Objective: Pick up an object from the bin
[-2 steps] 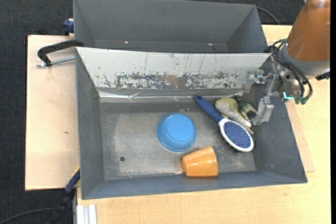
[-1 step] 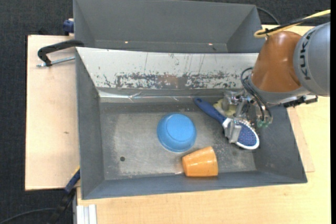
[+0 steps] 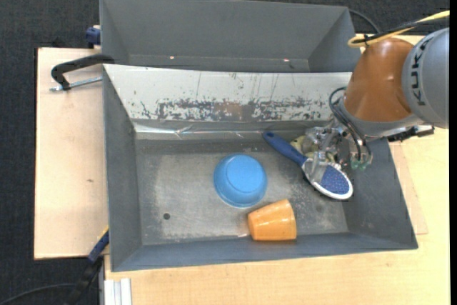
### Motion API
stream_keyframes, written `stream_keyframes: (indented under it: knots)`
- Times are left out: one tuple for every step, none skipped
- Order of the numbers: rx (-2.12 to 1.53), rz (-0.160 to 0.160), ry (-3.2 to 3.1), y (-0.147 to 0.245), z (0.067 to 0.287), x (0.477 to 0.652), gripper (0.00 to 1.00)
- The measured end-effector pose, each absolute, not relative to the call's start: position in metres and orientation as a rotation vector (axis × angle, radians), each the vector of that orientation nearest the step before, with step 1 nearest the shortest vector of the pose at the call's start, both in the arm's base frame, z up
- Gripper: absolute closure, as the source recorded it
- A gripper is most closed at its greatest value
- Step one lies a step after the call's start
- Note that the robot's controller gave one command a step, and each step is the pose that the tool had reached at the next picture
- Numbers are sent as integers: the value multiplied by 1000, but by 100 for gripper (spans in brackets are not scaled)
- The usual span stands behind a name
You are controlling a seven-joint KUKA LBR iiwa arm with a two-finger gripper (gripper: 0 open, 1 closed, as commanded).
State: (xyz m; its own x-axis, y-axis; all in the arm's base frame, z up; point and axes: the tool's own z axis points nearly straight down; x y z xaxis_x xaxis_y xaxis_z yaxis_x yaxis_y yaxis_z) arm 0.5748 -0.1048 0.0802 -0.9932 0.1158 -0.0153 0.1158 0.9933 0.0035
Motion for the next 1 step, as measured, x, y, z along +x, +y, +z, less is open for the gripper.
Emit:
stream_keyframes:
  knots:
    - [145,-2,3122,-110,218,565,100]
